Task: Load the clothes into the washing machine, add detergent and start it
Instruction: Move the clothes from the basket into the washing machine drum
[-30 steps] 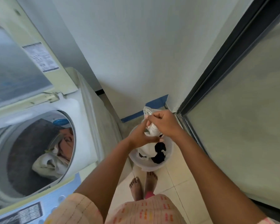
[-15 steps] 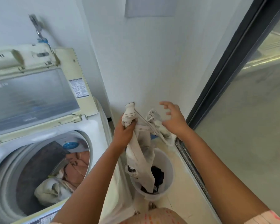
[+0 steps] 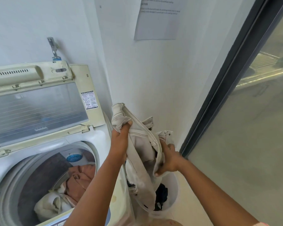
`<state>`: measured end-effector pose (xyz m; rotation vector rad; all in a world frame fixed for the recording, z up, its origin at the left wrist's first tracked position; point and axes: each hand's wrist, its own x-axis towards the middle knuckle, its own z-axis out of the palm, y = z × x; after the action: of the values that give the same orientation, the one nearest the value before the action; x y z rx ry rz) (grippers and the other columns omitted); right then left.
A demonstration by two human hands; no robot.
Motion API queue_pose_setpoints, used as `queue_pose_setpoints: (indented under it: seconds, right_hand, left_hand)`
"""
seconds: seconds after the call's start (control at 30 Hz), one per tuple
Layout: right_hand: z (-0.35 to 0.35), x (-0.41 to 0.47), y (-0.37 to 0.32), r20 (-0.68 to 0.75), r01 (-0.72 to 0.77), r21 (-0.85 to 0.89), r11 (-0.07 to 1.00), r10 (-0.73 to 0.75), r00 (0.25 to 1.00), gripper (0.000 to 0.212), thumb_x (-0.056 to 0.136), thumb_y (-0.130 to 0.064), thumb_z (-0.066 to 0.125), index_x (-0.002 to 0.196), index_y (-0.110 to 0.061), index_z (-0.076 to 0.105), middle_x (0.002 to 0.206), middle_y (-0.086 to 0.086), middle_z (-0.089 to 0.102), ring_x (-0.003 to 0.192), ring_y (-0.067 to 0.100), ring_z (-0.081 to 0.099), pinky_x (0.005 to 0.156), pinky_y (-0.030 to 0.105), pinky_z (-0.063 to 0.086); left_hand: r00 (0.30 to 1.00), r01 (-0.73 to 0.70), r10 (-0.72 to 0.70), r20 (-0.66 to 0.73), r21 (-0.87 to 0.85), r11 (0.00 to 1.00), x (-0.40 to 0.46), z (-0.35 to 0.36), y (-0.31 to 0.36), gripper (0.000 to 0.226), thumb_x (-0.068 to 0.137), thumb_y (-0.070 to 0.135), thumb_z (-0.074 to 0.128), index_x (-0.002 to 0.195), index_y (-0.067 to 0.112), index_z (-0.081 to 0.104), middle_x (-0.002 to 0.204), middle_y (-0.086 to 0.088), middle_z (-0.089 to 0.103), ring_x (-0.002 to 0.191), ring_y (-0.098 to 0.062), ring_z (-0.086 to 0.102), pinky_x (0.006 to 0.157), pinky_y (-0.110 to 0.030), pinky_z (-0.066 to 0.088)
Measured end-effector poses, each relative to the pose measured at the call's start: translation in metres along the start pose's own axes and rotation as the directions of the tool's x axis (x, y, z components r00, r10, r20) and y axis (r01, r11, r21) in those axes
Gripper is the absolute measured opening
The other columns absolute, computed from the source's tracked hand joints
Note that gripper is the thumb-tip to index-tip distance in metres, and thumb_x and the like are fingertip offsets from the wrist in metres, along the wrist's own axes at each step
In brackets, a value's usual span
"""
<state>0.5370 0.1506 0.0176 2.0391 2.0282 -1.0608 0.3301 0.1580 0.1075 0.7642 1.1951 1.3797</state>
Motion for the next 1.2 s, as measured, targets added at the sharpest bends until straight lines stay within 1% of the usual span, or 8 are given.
queue_pose_setpoints:
  seconds: [0.2, 0.3, 0.37, 0.63, 0.8, 0.93, 1.07, 1.2]
  right_hand:
    - [0.039, -0.005, -0.001, -0.310, 0.018, 0.332, 0.943, 0.091, 0.946, 0.154, 0.028, -0.072, 0.082, 0.149, -0.046, -0.008, 0.156, -0.002, 0.001, 0.142, 0.034, 0.023, 0.113, 0.053, 0.031]
    - [0.039, -0.012, 0.016, -0.184, 0.045, 0.418, 0.907, 0.036, 0.982, 0.151, 0.044, -0.050, 0.095, 0.153, -0.036, -0.009, 0.154, -0.009, -0.006, 0.146, 0.017, -0.009, 0.120, 0.050, 0.006]
    - [0.038, -0.018, 0.028, -0.044, 0.074, 0.446, 0.892, -0.061, 0.997, 0.143, 0.049, -0.042, 0.096, 0.155, -0.040, 0.000, 0.154, -0.003, 0.005, 0.147, 0.020, 0.004, 0.121, 0.047, 0.017]
    - [0.044, -0.005, 0.042, -0.301, 0.041, 0.441, 0.896, 0.104, 0.948, 0.016, 0.093, -0.017, 0.064, 0.098, -0.004, 0.071, 0.105, 0.015, 0.062, 0.096, 0.029, 0.059, 0.078, 0.035, 0.045]
    - [-0.014, -0.013, 0.026, -0.529, 0.125, 0.672, 0.730, 0.356, 0.770, 0.025, 0.096, -0.029, 0.060, 0.075, -0.015, 0.057, 0.079, 0.004, 0.059, 0.076, 0.022, 0.056, 0.061, 0.030, 0.039]
    - [-0.044, -0.006, -0.026, -0.532, 0.295, 0.731, 0.615, 0.244, 0.811, 0.018, 0.094, -0.029, 0.062, 0.083, -0.015, 0.069, 0.081, 0.006, 0.065, 0.073, 0.019, 0.061, 0.067, 0.031, 0.047]
    - [-0.042, -0.010, -0.068, -0.497, 0.395, 0.735, 0.552, 0.041, 0.867, 0.024, 0.097, -0.022, 0.058, 0.074, -0.015, 0.061, 0.069, 0.002, 0.057, 0.069, 0.017, 0.054, 0.067, 0.033, 0.045]
    - [-0.054, -0.019, -0.072, -0.391, 0.404, 0.784, 0.471, -0.130, 0.911, 0.025, 0.100, -0.017, 0.049, 0.076, -0.012, 0.051, 0.072, 0.005, 0.050, 0.071, 0.017, 0.047, 0.064, 0.025, 0.042]
  left_hand:
    - [0.997, 0.029, -0.035, -0.062, -0.097, 0.995, -0.007, -0.004, 0.000, 0.010, 0.095, 0.022, 0.058, 0.105, 0.021, 0.063, 0.098, -0.004, 0.070, 0.091, -0.021, 0.067, 0.079, -0.034, 0.055]
    - [0.994, 0.029, -0.041, -0.098, -0.124, 0.992, -0.006, -0.007, 0.000, 0.007, 0.095, 0.026, 0.059, 0.099, 0.024, 0.064, 0.093, -0.003, 0.070, 0.085, -0.019, 0.067, 0.075, -0.033, 0.055]
    - [0.991, 0.029, -0.047, -0.122, -0.145, 0.989, -0.004, -0.008, 0.001, 0.013, 0.093, 0.027, 0.060, 0.103, 0.020, 0.065, 0.096, -0.005, 0.070, 0.088, -0.022, 0.067, 0.080, -0.036, 0.055]
    - [0.991, 0.054, -0.068, -0.115, -0.118, 0.992, 0.005, -0.013, -0.006, 0.010, 0.094, 0.026, 0.059, 0.103, 0.022, 0.063, 0.096, -0.004, 0.070, 0.088, -0.021, 0.067, 0.074, -0.033, 0.054]
    - [0.993, 0.057, -0.060, -0.103, -0.038, 0.998, 0.021, -0.022, -0.025, 0.038, 0.089, 0.034, 0.065, 0.125, 0.025, 0.058, 0.121, -0.004, 0.067, 0.114, -0.021, 0.062, 0.105, -0.045, 0.046]
    - [0.969, 0.155, -0.174, 0.174, 0.114, 0.981, 0.012, -0.007, -0.046, 0.077, 0.073, 0.056, 0.076, 0.137, 0.027, 0.045, 0.129, -0.001, 0.063, 0.121, -0.021, 0.059, 0.105, -0.043, 0.046]
    - [0.836, -0.180, -0.028, 0.549, 0.320, 0.930, 0.001, 0.024, -0.051, 0.100, 0.078, -0.002, 0.077, 0.146, 0.025, 0.008, 0.140, 0.005, 0.042, 0.117, 0.007, 0.053, 0.088, -0.010, 0.047]
    - [0.878, -0.263, 0.098, 0.469, 0.300, 0.917, 0.003, 0.026, -0.052, 0.096, 0.066, -0.016, 0.079, 0.137, 0.020, 0.024, 0.121, 0.009, 0.051, 0.105, 0.010, 0.060, 0.076, -0.010, 0.051]
